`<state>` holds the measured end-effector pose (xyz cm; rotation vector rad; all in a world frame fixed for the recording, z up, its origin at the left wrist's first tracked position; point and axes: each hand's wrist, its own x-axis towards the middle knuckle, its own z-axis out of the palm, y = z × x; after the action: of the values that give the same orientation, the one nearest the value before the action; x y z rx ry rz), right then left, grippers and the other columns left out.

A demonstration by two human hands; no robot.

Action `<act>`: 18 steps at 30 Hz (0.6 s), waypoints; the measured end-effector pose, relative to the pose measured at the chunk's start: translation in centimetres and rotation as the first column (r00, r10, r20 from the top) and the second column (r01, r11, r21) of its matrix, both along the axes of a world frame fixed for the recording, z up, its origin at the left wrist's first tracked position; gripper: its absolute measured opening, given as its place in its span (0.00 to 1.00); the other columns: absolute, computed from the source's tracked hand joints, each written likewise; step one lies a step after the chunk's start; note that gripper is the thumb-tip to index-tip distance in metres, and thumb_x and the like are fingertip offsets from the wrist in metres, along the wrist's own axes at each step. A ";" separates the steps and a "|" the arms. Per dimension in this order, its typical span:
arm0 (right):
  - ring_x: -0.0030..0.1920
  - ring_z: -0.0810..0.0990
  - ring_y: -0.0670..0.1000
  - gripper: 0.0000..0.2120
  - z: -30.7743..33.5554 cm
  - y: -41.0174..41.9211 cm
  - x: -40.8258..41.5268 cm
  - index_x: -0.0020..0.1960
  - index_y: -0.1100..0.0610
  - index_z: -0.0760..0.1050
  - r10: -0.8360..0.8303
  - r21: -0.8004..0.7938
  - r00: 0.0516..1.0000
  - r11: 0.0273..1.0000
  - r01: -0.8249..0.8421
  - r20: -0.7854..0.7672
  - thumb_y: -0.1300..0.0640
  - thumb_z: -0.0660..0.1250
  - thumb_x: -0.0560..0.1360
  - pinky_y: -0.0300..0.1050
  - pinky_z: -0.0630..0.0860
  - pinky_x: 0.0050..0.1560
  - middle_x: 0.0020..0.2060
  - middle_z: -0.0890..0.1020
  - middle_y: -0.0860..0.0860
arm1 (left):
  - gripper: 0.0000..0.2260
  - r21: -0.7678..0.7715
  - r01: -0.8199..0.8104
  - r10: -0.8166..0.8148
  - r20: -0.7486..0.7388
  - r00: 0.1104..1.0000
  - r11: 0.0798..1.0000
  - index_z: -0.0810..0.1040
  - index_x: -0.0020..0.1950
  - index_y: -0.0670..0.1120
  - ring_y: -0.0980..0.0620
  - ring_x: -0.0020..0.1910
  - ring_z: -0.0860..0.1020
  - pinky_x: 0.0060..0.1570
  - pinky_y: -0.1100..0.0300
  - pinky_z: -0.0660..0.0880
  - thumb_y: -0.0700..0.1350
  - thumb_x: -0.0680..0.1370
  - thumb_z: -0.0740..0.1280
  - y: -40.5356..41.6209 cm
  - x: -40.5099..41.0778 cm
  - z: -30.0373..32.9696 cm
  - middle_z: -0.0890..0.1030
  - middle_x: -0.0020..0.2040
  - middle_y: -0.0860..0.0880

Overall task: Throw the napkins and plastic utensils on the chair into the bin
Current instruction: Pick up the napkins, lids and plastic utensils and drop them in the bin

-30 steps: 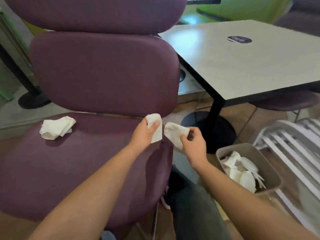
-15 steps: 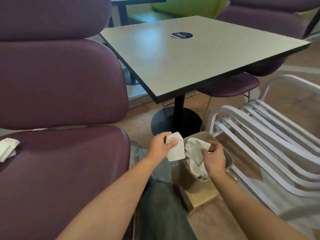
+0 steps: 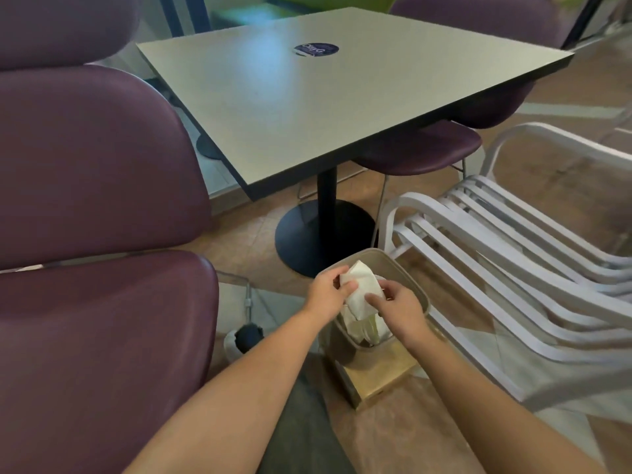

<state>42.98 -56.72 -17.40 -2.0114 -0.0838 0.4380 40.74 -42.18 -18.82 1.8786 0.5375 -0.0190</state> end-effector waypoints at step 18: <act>0.66 0.66 0.57 0.17 -0.7 4.9 1.4 0.66 0.54 0.75 0.321 -0.582 0.913 0.804 -0.121 0.254 0.52 0.59 0.79 0.52 0.67 0.66 0.64 0.75 0.54 | 0.17 0.231 -0.126 0.125 0.016 0.992 0.965 0.74 0.69 0.50 0.51 0.60 0.76 0.63 0.53 0.73 0.44 0.80 0.65 5.4 -1.3 0.9 0.78 0.64 0.50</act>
<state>44.36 -51.82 -18.10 -2.6631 -0.4654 0.2693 39.42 -36.78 -17.88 2.0668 0.6808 0.1344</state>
